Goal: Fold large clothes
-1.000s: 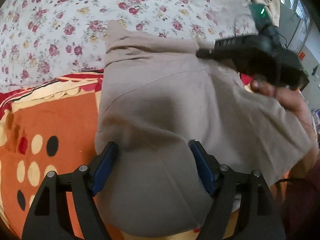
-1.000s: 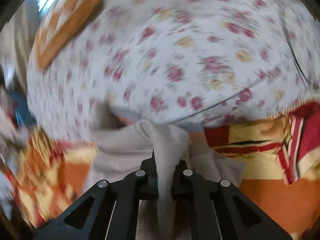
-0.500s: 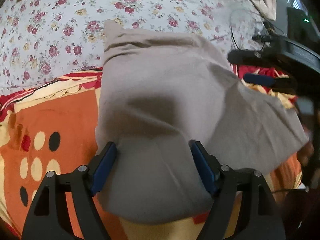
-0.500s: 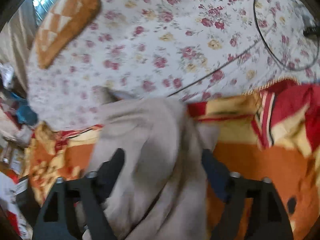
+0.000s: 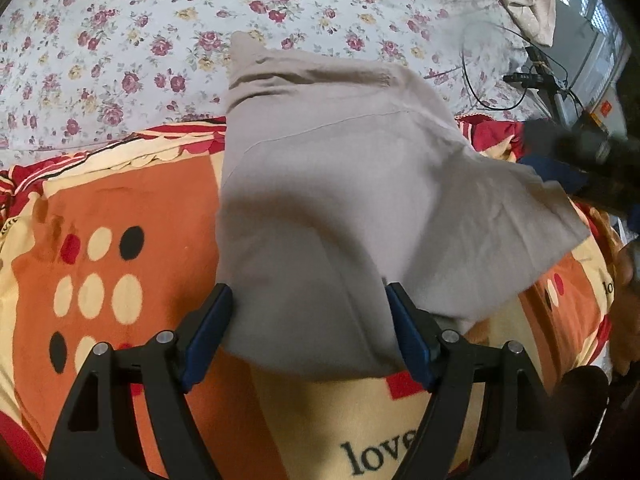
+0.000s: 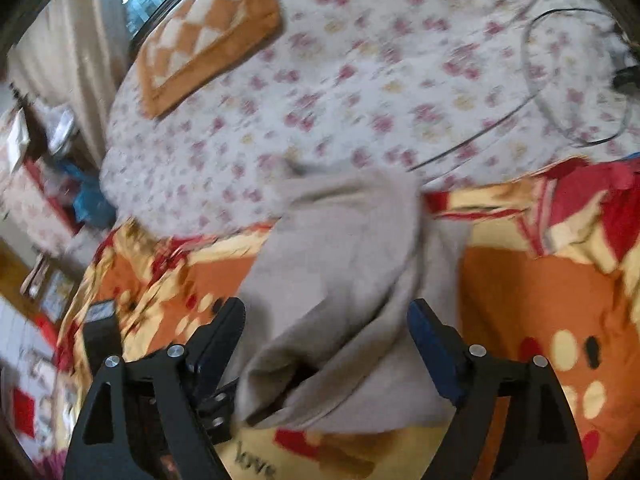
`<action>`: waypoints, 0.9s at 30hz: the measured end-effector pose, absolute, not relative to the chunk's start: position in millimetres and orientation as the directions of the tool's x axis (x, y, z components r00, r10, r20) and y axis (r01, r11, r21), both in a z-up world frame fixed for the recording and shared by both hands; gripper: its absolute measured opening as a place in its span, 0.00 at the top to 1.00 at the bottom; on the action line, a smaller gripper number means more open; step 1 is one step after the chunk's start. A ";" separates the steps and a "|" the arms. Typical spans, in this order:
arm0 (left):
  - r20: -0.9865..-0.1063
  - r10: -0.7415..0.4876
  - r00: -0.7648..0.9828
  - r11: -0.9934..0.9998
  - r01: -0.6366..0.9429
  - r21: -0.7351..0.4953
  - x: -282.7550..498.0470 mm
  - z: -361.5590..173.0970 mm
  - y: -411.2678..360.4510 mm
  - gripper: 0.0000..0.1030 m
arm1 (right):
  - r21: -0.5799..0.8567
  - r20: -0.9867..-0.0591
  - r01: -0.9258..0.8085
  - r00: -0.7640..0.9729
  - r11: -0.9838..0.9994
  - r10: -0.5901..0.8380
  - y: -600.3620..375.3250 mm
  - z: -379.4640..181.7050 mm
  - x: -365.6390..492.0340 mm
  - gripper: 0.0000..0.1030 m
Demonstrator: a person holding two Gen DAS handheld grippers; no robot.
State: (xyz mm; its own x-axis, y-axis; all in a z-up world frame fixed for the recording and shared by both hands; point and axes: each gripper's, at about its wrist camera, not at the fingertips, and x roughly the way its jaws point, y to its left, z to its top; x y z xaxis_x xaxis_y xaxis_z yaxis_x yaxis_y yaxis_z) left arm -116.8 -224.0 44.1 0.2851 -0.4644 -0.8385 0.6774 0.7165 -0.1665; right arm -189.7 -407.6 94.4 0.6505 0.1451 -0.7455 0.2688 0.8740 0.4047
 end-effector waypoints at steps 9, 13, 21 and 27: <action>-0.854 -0.462 0.241 0.717 0.668 -0.199 -118.6 32.8 -198.5 0.20 | 0.355 -0.798 0.269 0.586 0.895 0.141 -406.8 48.4 -213.1 0.93; -0.835 -0.488 0.255 0.718 0.661 -0.218 -119.8 39.2 -189.6 0.20 | 0.290 -0.832 0.337 0.552 0.896 0.062 -423.2 26.6 -228.6 0.96; -0.791 -0.521 0.320 0.767 0.583 -0.269 -91.9 59.8 -195.4 0.20 | 0.251 -0.818 0.324 0.574 0.912 0.022 -417.9 56.4 -237.5 0.89; -0.820 -0.504 0.271 0.749 0.609 -0.259 -83.7 44.4 -236.3 0.20 | 0.287 -0.723 0.361 0.689 0.887 -0.046 -428.2 104.1 -207.7 0.53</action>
State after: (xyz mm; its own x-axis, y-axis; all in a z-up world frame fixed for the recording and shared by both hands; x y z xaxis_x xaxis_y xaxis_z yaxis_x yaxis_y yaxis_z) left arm -83.7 -236.3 44.4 0.2709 -0.5038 -0.8202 0.6094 0.7493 -0.2590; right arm -207.7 -428.2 104.1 0.6894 -0.0464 -0.7229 0.3609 0.8873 0.2871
